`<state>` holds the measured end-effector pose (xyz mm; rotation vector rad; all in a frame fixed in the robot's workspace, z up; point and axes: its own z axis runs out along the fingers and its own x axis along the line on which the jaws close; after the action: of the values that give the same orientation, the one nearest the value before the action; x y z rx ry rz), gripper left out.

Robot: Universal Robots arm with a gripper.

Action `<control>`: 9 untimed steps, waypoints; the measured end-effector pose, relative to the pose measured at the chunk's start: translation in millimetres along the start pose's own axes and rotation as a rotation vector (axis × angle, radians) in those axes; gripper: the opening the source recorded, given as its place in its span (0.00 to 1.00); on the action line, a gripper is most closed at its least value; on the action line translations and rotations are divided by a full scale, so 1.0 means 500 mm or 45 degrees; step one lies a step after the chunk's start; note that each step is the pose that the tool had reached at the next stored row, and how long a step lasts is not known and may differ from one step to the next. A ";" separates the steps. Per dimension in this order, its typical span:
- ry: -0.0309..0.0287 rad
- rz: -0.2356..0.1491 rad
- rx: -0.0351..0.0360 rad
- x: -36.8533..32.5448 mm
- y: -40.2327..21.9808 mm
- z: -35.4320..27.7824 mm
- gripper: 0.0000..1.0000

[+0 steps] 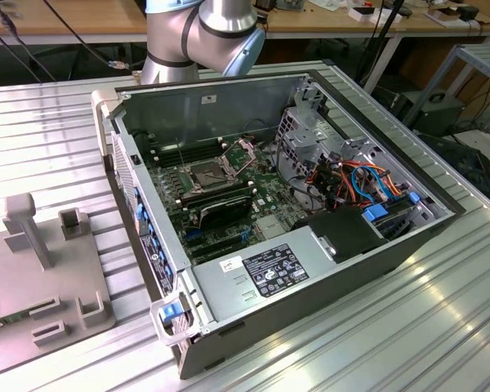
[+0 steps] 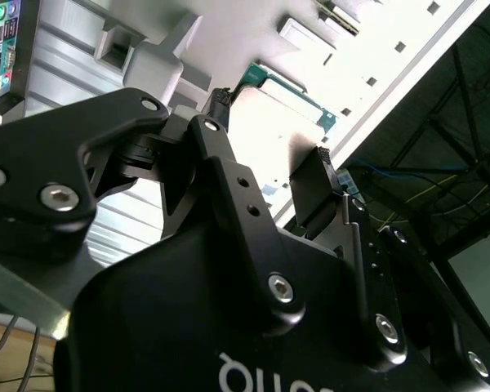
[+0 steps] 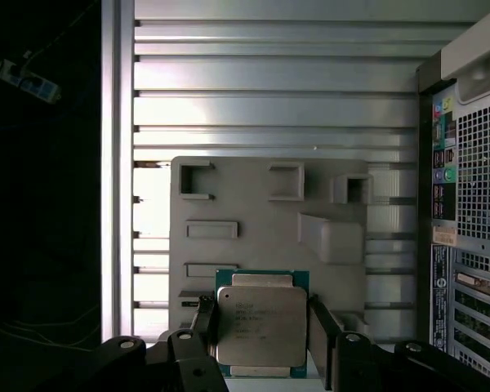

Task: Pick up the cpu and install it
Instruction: 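Pick up the cpu and move it towards the insertion slot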

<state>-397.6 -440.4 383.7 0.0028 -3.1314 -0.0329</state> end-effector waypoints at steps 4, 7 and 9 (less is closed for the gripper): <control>0.0001 0.000 0.0001 -0.004 0.000 0.000 0.55; 0.0000 0.000 0.0001 -0.007 0.000 0.000 0.55; 0.0000 0.000 0.0000 -0.009 0.000 0.000 0.55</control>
<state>-393.3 -440.4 383.7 0.0028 -3.1314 -0.0329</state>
